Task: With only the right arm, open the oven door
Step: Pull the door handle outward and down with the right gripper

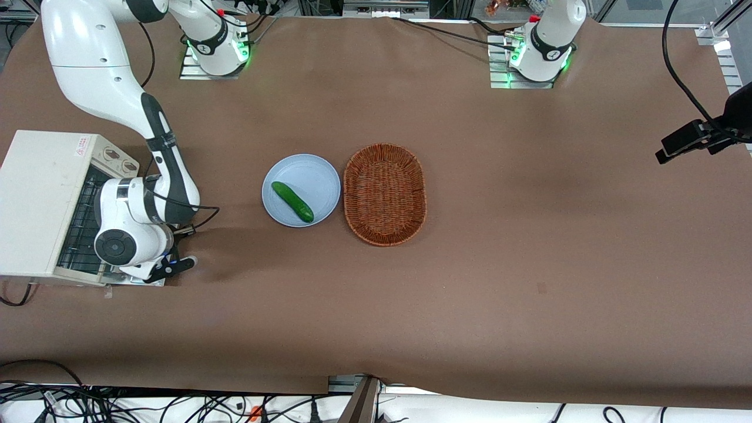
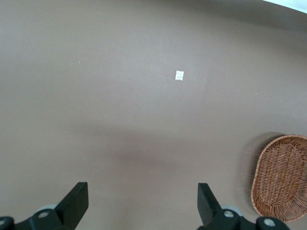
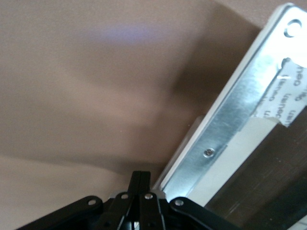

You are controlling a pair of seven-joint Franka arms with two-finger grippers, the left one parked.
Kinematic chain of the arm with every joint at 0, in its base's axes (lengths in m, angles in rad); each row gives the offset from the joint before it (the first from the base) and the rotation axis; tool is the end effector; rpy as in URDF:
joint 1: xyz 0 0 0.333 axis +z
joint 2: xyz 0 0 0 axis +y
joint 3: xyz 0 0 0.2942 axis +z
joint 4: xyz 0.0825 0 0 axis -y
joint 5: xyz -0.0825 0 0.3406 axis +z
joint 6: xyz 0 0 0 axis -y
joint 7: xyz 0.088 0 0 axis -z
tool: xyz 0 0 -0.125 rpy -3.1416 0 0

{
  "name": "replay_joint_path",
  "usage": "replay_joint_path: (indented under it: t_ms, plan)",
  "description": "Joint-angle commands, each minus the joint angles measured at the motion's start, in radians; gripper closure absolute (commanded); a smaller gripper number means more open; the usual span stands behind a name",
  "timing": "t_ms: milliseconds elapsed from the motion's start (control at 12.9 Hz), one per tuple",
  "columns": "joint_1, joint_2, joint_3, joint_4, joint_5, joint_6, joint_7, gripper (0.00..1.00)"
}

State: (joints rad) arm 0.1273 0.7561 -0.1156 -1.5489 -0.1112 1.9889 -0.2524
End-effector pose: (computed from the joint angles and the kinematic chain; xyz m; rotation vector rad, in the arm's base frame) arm 0.6159 0.0057 0.1809 2.9188 0.5074 -0.4958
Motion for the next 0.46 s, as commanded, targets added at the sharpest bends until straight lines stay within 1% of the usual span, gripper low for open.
replay_joint_path:
  t_ms: [0, 232, 387]
  plan:
    - [-0.032, -0.006, -0.041, -0.016, 0.01, -0.044, 0.036, 1.0]
    - [-0.023, 0.015, -0.041, -0.014, 0.149, -0.044, 0.044, 1.0]
    - [-0.003, 0.015, -0.038, -0.011, 0.182, -0.044, 0.132, 1.0]
